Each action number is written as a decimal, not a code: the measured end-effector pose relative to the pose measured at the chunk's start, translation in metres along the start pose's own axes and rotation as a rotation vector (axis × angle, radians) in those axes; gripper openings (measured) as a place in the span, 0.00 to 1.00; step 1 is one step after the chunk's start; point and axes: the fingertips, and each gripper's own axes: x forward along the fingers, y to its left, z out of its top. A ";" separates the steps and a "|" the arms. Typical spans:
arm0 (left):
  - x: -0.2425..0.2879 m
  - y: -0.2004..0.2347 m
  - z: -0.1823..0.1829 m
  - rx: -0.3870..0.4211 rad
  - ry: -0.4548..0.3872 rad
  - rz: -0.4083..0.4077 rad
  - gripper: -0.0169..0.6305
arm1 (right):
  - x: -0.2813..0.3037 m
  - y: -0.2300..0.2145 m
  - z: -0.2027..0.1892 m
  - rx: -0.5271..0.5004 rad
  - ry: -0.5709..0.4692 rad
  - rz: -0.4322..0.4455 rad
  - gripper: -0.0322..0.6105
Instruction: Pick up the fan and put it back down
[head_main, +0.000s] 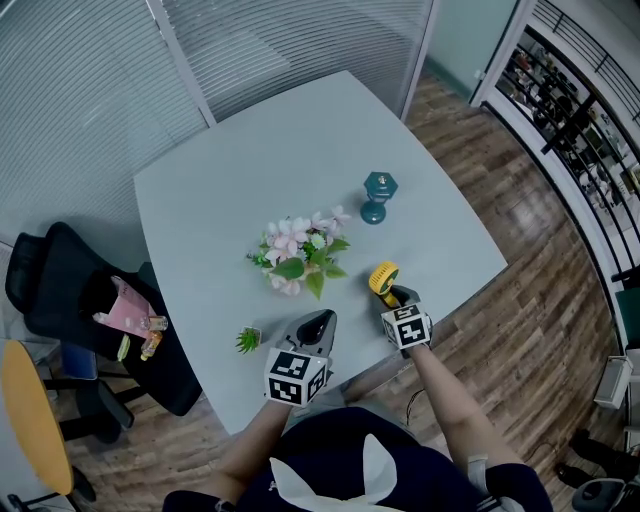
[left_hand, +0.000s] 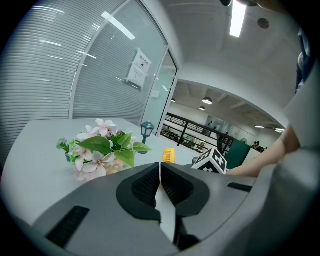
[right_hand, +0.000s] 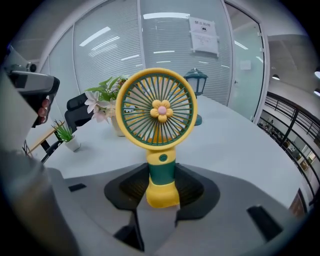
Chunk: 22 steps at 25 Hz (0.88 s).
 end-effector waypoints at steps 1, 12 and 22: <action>0.000 -0.001 0.000 0.001 0.000 0.000 0.07 | -0.001 -0.001 0.000 0.001 -0.004 -0.001 0.31; 0.000 -0.003 0.003 0.005 -0.010 0.018 0.07 | -0.011 0.000 0.008 0.012 -0.043 0.011 0.30; -0.006 -0.006 0.004 0.001 -0.024 0.054 0.07 | -0.026 0.003 0.021 0.002 -0.081 0.032 0.30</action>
